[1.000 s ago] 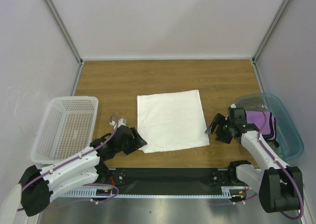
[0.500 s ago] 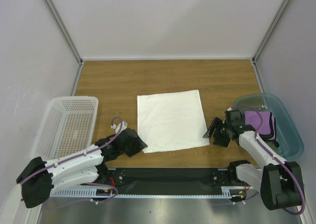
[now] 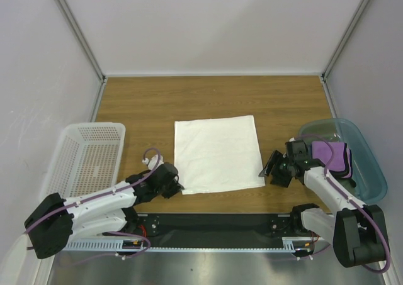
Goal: Fold and stack the towels
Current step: Fold the towel
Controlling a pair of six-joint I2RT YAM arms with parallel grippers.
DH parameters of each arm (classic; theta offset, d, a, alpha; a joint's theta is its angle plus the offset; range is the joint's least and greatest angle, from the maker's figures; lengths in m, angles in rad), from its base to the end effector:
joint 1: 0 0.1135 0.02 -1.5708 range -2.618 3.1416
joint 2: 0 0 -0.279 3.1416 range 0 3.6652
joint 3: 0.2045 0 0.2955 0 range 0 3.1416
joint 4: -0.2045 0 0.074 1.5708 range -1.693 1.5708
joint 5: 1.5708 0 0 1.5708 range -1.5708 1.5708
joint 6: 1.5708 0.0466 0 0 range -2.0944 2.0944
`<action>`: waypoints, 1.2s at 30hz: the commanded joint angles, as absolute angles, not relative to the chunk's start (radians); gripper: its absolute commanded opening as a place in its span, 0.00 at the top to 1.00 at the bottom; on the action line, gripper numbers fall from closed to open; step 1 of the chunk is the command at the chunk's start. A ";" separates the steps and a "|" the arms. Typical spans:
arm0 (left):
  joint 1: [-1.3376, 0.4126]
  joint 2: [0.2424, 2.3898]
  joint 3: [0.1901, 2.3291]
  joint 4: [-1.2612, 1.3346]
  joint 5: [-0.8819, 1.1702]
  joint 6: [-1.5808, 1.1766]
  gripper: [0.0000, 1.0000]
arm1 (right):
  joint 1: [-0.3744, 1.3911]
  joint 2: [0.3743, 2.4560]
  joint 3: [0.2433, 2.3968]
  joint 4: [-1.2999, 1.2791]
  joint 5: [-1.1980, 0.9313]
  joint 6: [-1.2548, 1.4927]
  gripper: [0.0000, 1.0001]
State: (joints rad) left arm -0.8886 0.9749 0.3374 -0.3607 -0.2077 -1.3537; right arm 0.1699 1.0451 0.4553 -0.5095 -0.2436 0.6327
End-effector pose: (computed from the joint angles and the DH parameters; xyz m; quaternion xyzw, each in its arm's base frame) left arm 0.1313 -0.1464 0.1199 -0.2484 0.9217 -0.2097 0.2116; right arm 0.2031 0.0462 0.1376 0.1937 0.9459 0.1993 0.1673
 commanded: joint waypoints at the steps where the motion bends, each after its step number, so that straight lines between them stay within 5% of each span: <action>1: -0.896 0.974 0.364 -0.482 -0.291 -1.313 1.00 | 0.189 1.022 0.446 -0.523 -0.235 0.661 0.37; 22: -0.896 0.966 0.397 -0.514 -0.342 -1.272 1.00 | 0.314 0.996 0.377 -0.515 -0.224 0.798 0.58; 36: -0.896 0.983 0.400 -0.509 -0.336 -1.270 1.00 | 0.348 1.012 0.380 -0.545 -0.216 0.819 0.49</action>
State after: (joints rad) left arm -0.8902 0.9737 0.3809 -0.4747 -0.3107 -1.2984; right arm 0.3370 0.9947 0.3950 -0.4931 -0.2512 0.8127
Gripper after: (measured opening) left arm 0.020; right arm 0.510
